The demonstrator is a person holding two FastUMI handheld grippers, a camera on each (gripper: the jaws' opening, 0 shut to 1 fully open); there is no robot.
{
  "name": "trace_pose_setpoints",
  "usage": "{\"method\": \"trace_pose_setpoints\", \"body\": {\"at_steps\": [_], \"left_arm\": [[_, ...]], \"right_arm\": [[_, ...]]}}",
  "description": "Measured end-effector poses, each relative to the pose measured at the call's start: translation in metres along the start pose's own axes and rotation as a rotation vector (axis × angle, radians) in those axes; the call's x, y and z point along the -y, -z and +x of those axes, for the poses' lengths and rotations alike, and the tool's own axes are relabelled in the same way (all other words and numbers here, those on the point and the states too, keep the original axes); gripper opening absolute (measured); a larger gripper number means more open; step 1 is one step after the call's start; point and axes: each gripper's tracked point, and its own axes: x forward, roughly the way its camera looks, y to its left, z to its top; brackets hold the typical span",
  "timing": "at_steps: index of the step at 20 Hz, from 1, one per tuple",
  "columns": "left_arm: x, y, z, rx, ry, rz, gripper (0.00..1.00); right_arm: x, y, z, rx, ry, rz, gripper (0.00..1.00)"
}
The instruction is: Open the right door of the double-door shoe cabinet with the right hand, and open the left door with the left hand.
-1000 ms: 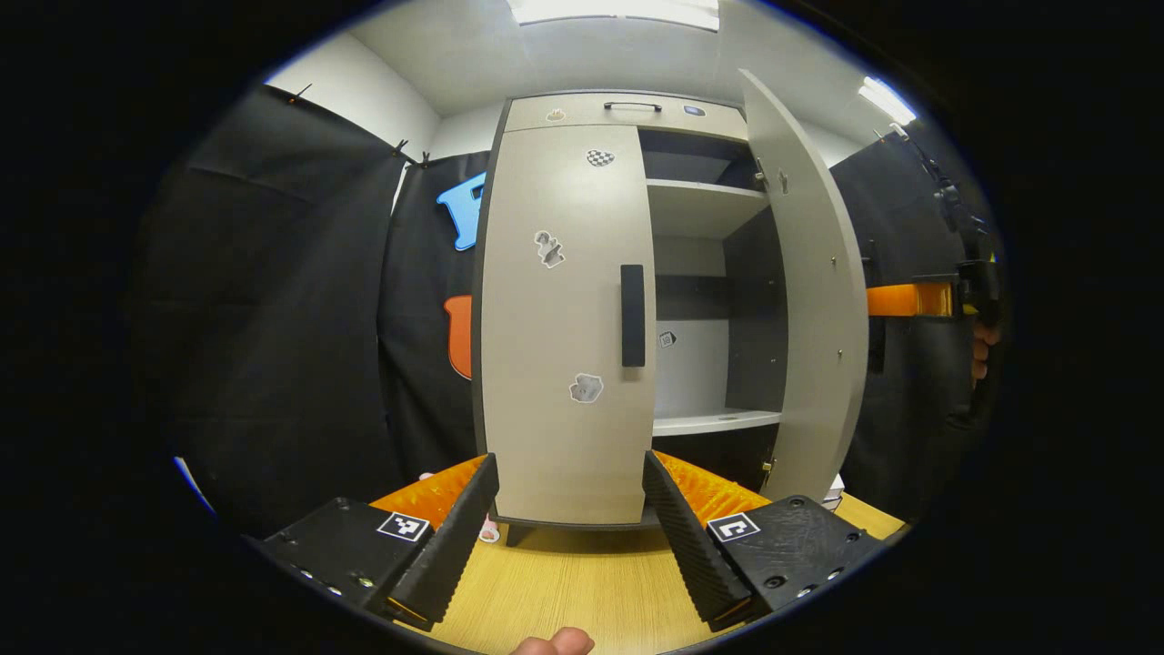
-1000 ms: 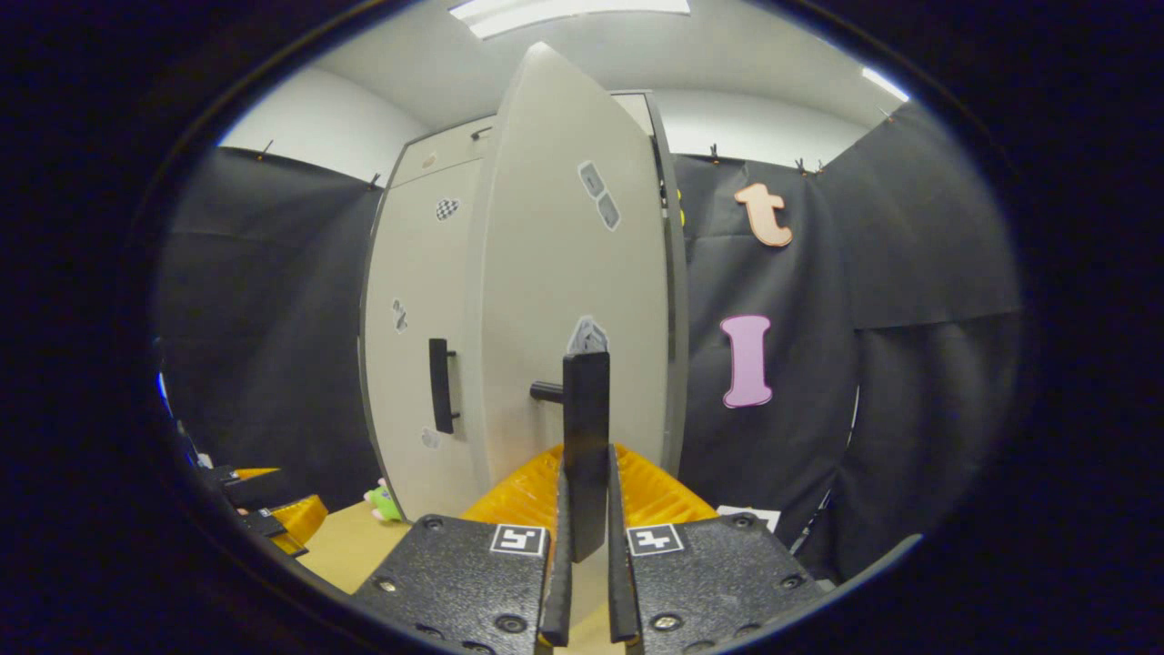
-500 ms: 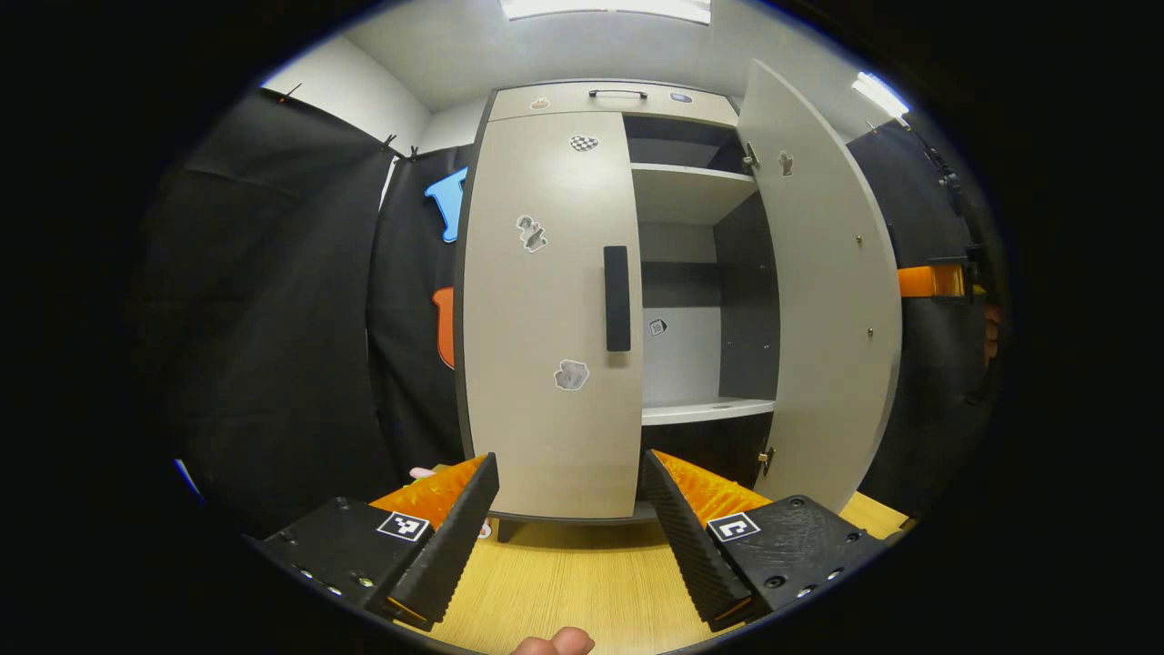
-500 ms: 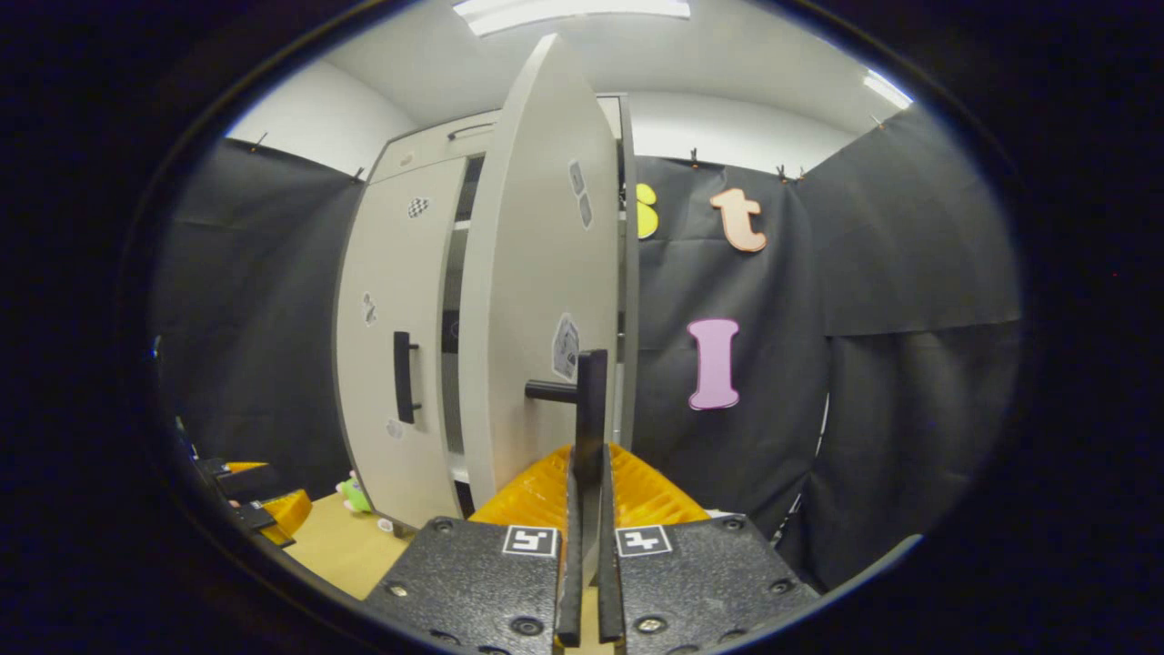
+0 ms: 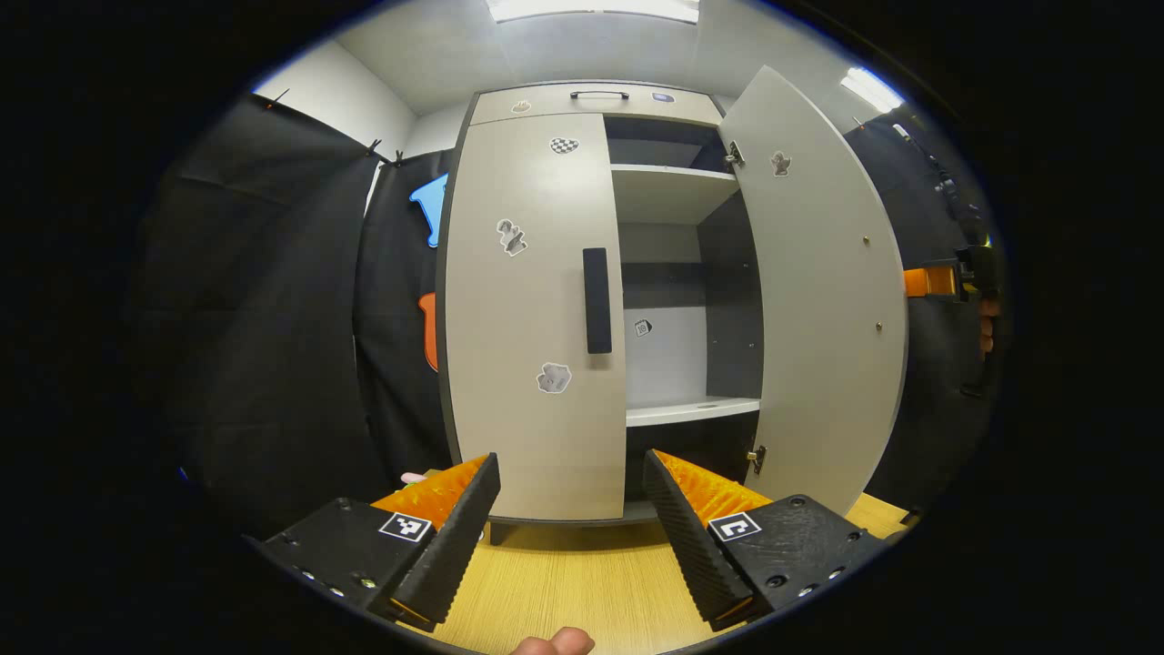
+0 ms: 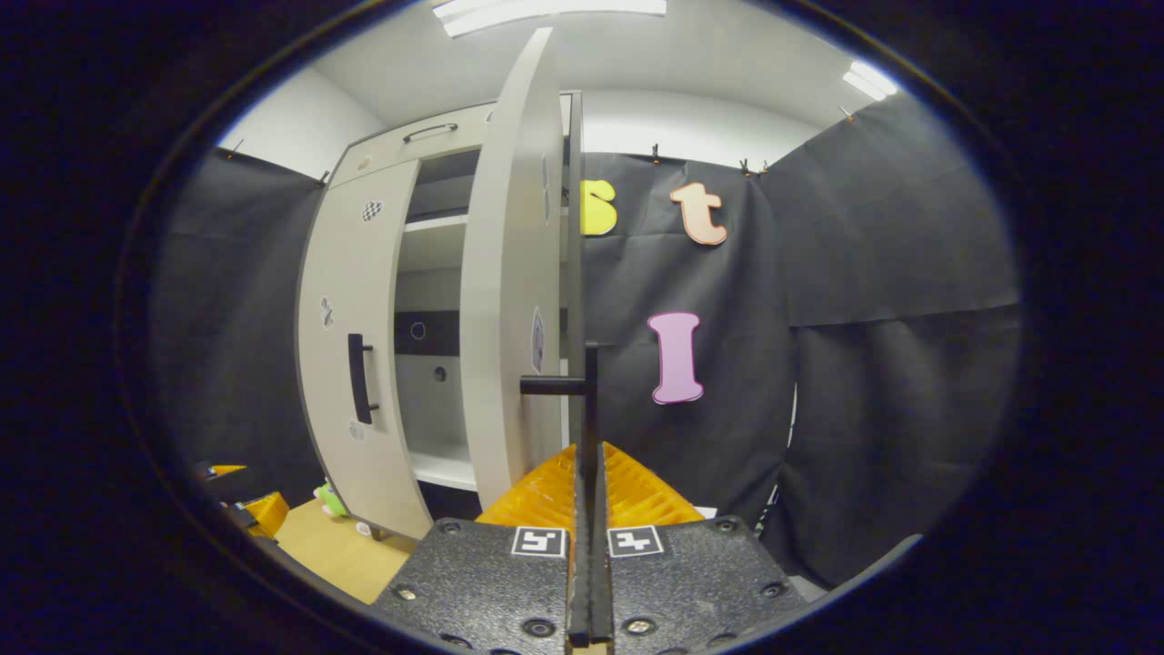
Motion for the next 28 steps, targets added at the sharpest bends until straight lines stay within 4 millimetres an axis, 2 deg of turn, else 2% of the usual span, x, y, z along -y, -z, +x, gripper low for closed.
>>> {"method": "trace_pose_setpoints", "body": {"at_steps": [1, 3, 5, 9, 10, 12, 13, 15, 16, 19, 20, 22, 26, 28], "left_arm": [[-0.001, 0.001, -0.001, 0.003, 0.003, -0.007, 0.96], [-0.002, 0.0, -0.002, 0.011, 0.005, -0.032, 0.96], [-0.006, 0.001, -0.003, 0.009, 0.004, -0.048, 0.96], [-0.001, 0.001, -0.004, 0.001, 0.028, -0.059, 0.96], [0.002, -0.002, -0.005, 0.008, 0.042, -0.078, 0.96], [0.009, -0.006, -0.006, 0.02, 0.073, -0.114, 0.96], [0.009, -0.008, -0.007, 0.021, 0.074, -0.12, 0.96], [0.004, -0.011, -0.007, 0.026, 0.068, -0.111, 0.96], [0.003, -0.013, -0.007, 0.03, 0.067, -0.108, 0.96], [0.009, -0.032, 0.0, 0.061, 0.101, -0.139, 0.95], [0.01, -0.045, 0.006, 0.088, 0.109, -0.149, 0.95], [0.011, -0.075, 0.029, 0.142, 0.128, -0.141, 0.95], [0.019, -0.116, 0.097, 0.157, 0.149, -0.092, 0.95], [0.027, -0.125, 0.132, 0.147, 0.168, -0.086, 0.95]], "right_arm": [[0.0, -0.001, -0.014, 0.008, 0.018, -0.007, 0.04], [-0.027, 0.001, -0.046, 0.029, -0.044, 0.004, 0.04], [-0.05, 0.02, -0.066, 0.019, -0.087, 0.031, 0.04], [-0.088, 0.07, -0.075, -0.089, -0.162, 0.072, 0.04], [-0.092, 0.073, -0.074, -0.093, -0.168, 0.085, 0.05], [-0.091, 0.077, -0.069, -0.081, -0.143, 0.078, 0.24], [-0.088, 0.079, -0.068, -0.073, -0.122, 0.06, 0.48], [-0.09, 0.081, -0.067, -0.06, -0.102, 0.039, 0.7], [-0.092, 0.081, -0.066, -0.05, -0.103, 0.045, 0.78], [-0.099, 0.08, -0.067, -0.044, -0.103, 0.051, 0.87], [-0.103, 0.078, -0.068, -0.036, -0.113, 0.048, 0.86], [-0.105, 0.073, -0.074, -0.011, -0.122, 0.032, 0.86], [-0.1, 0.076, -0.089, -0.004, -0.119, 0.032, 0.87], [-0.09, 0.081, -0.095, -0.013, -0.089, 0.044, 0.87]]}}
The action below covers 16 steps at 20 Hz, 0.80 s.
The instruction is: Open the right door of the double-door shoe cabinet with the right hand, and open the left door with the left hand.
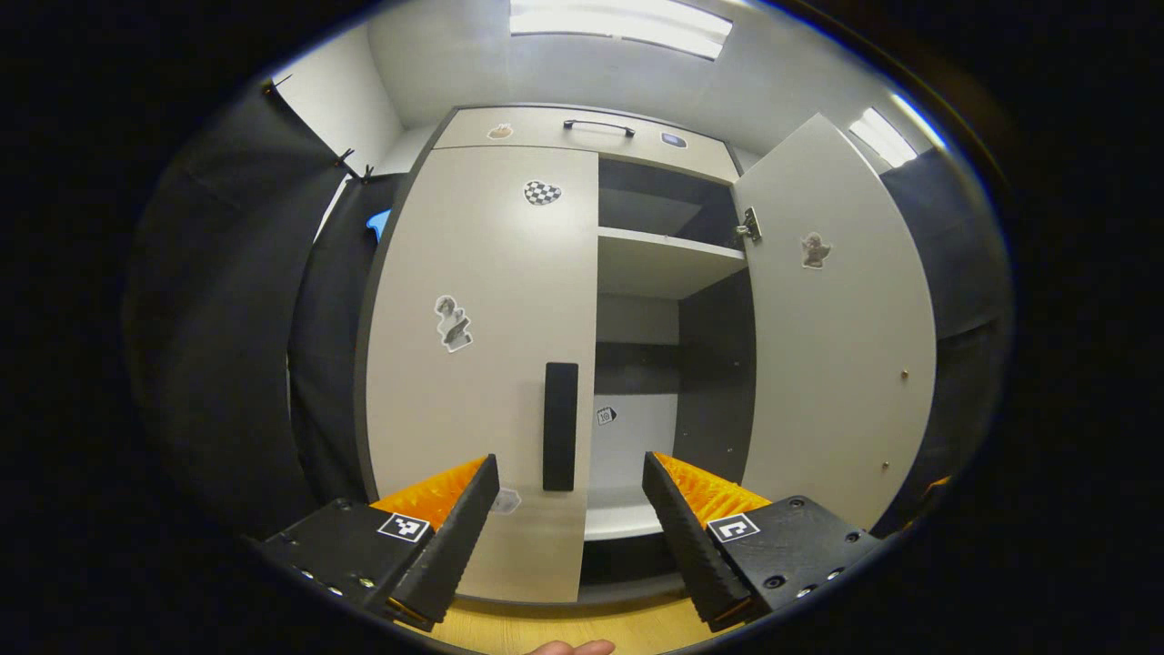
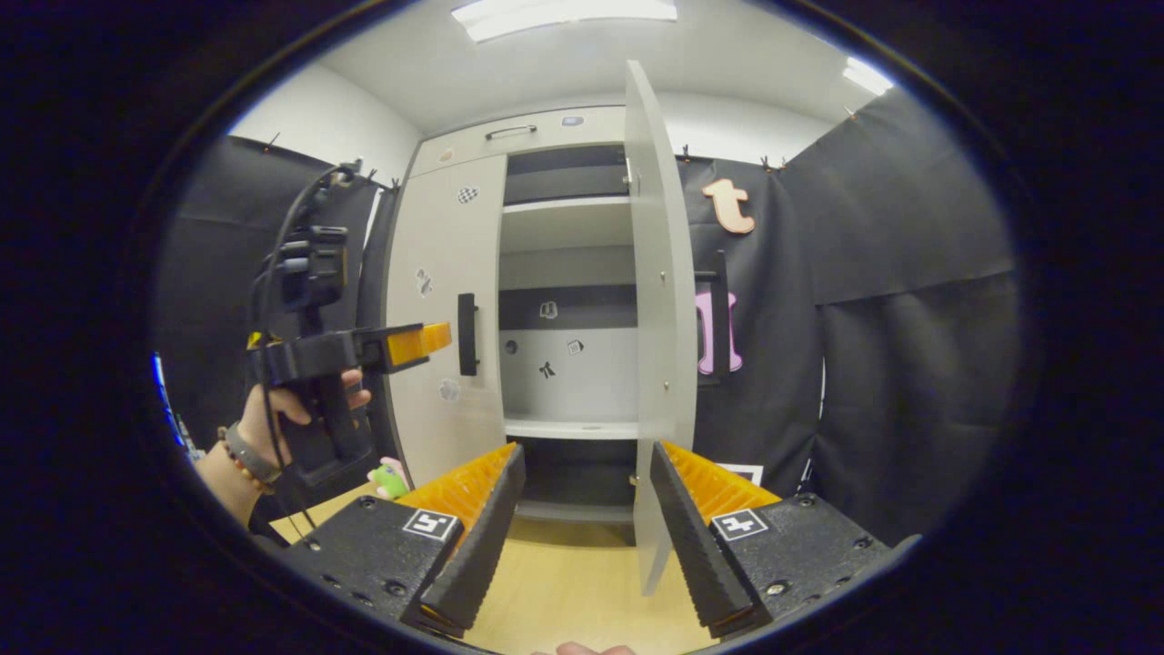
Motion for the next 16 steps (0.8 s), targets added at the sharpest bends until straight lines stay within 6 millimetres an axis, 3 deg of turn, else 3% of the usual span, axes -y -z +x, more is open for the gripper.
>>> {"method": "trace_pose_setpoints", "body": {"at_steps": [2, 6, 10, 14, 16], "left_arm": [[0.0, 0.007, 0.032, -0.036, 0.01, -0.004, 0.94], [-0.014, 0.015, 0.071, -0.059, -0.044, 0.059, 0.95], [-0.019, 0.023, 0.089, -0.081, -0.054, 0.07, 0.94], [-0.03, 0.027, 0.102, -0.098, -0.091, 0.043, 0.94], [-0.03, 0.027, 0.1, -0.101, -0.096, 0.05, 0.92]], "right_arm": [[0.013, 0.0, -0.005, 0.002, 0.04, 0.01, 0.87], [0.043, 0.0, -0.012, 0.005, 0.119, 0.037, 0.85], [0.067, 0.004, -0.014, 0.002, 0.179, 0.083, 0.87], [0.074, 0.013, -0.01, -0.023, 0.186, 0.114, 0.85], [0.08, 0.016, -0.009, -0.028, 0.198, 0.111, 0.87]]}}
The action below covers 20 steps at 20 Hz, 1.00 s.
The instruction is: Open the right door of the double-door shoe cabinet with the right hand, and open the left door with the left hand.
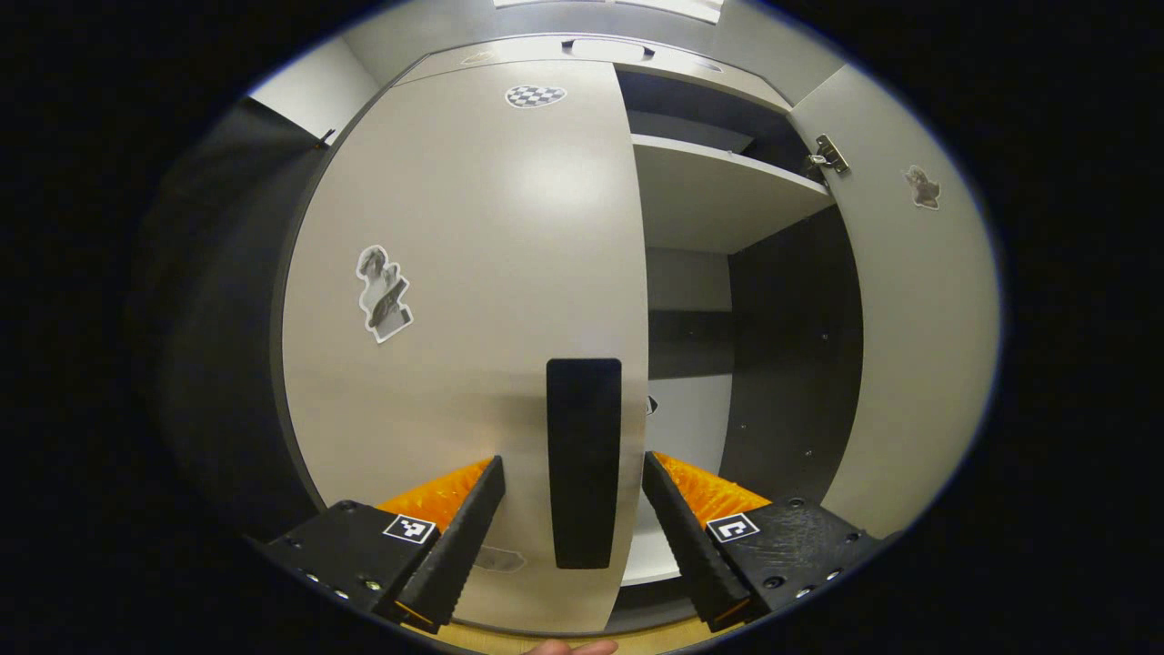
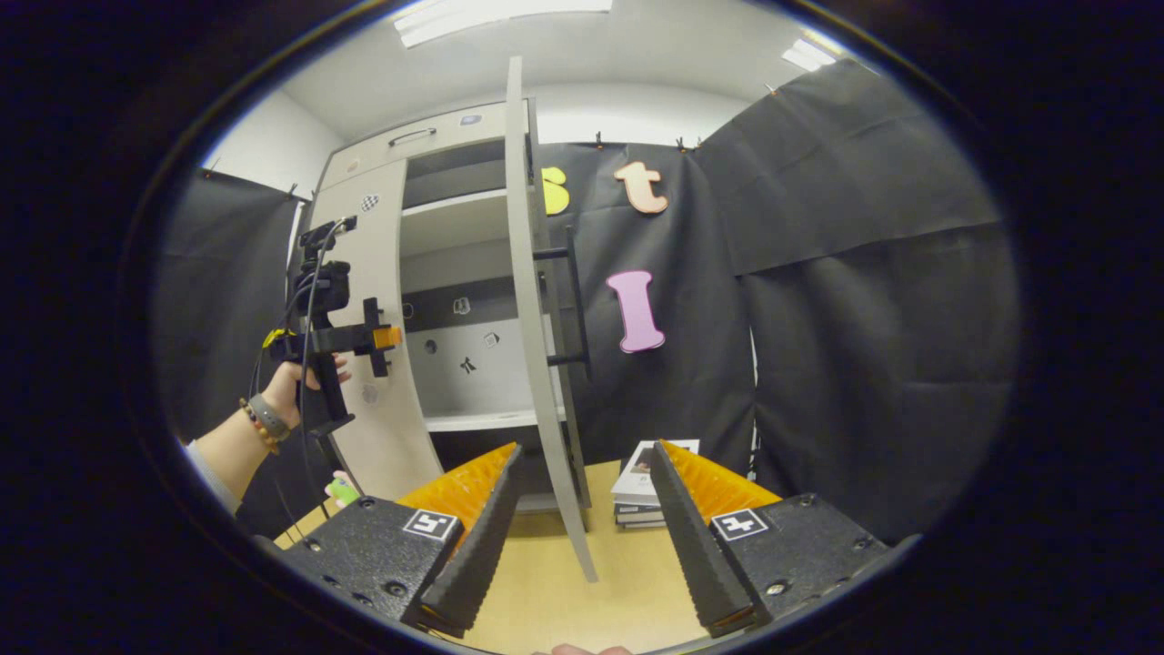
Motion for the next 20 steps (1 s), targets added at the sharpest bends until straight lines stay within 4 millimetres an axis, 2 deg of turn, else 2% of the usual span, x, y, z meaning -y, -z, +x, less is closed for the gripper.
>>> {"method": "trace_pose_setpoints", "body": {"at_steps": [13, 16, 17, 18, 19, 20], "left_arm": [[-0.006, 0.001, 0.003, 0.005, -0.021, -0.01, 0.9], [-0.008, 0.004, 0.007, -0.002, -0.018, -0.026, 0.81], [-0.006, 0.004, 0.002, -0.008, -0.008, -0.041, 0.69], [-0.004, 0.009, 0.011, -0.025, 0.003, -0.05, 0.6], [0.005, 0.008, 0.0, -0.028, 0.036, -0.064, 0.56], [0.004, 0.006, -0.001, -0.022, 0.024, -0.054, 0.48]], "right_arm": [[0.009, 0.007, 0.007, -0.011, 0.008, 0.006, 0.87], [0.007, 0.007, 0.006, -0.004, 0.003, -0.002, 0.87], [0.007, 0.007, 0.006, -0.005, 0.0, -0.003, 0.87], [0.005, 0.008, 0.005, -0.007, -0.003, -0.002, 0.87], [0.005, 0.01, 0.006, -0.009, -0.006, -0.002, 0.87], [0.004, 0.009, 0.006, -0.01, -0.009, -0.003, 0.87]]}}
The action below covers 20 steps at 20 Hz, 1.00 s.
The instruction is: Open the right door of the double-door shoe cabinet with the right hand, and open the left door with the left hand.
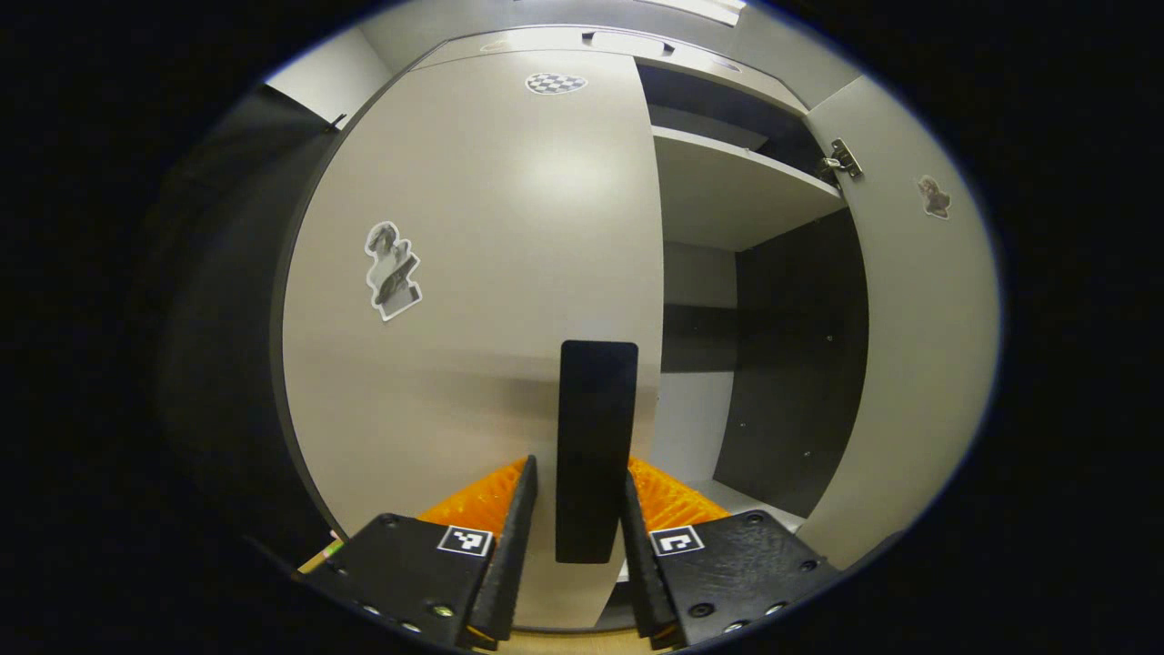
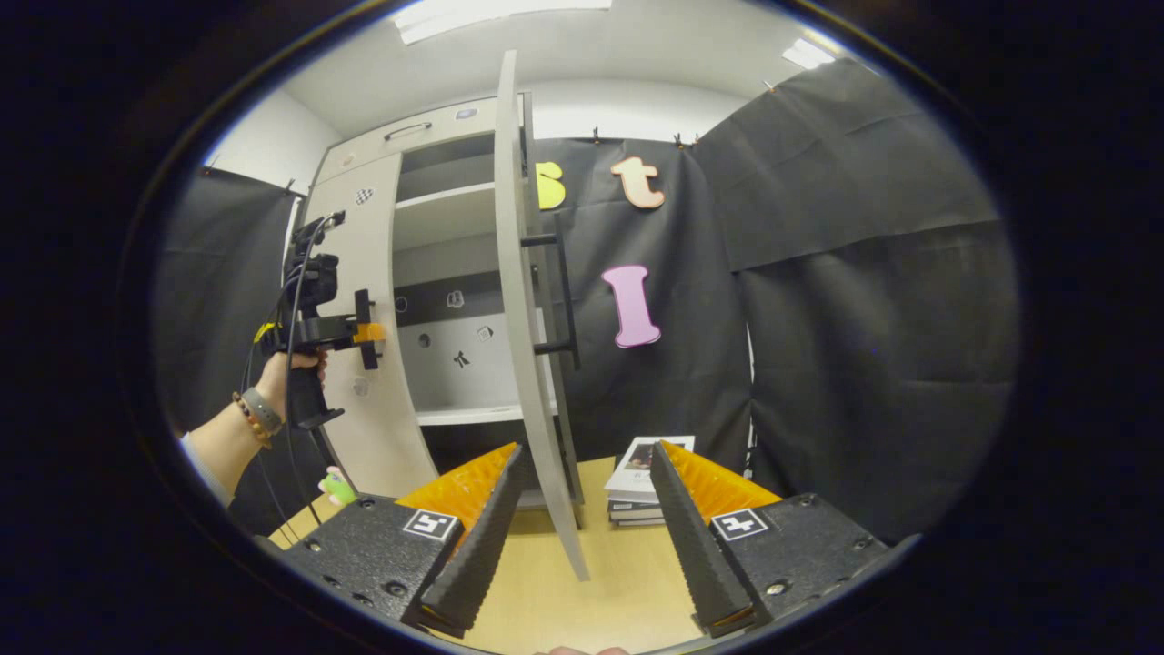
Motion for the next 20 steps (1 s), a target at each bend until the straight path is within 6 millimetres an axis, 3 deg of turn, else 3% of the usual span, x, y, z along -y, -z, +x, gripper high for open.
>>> {"method": "trace_pose_setpoints", "body": {"at_steps": [1, 3, 5, 11, 16, 20], "left_arm": [[0.001, 0.002, 0.002, -0.004, 0.0, 0.022, 0.28], [0.0, 0.003, 0.002, -0.001, 0.016, 0.011, 0.09], [0.0, 0.004, -0.002, -0.028, 0.029, -0.006, 0.05], [-0.002, -0.005, -0.052, -0.033, 0.083, 0.01, 0.04], [-0.025, -0.003, -0.099, 0.009, 0.03, 0.026, 0.04], [-0.058, -0.007, -0.138, 0.008, -0.029, 0.046, 0.04]], "right_arm": [[-0.001, 0.0, -0.002, 0.001, -0.002, -0.003, 0.87], [-0.001, 0.001, -0.004, 0.006, 0.0, -0.013, 0.87], [0.0, 0.001, -0.004, 0.006, 0.002, -0.021, 0.87], [-0.008, 0.005, -0.011, 0.006, -0.012, -0.03, 0.87], [-0.018, 0.0, -0.012, 0.024, -0.033, -0.051, 0.87], [-0.026, 0.001, -0.011, 0.027, -0.045, -0.053, 0.87]]}}
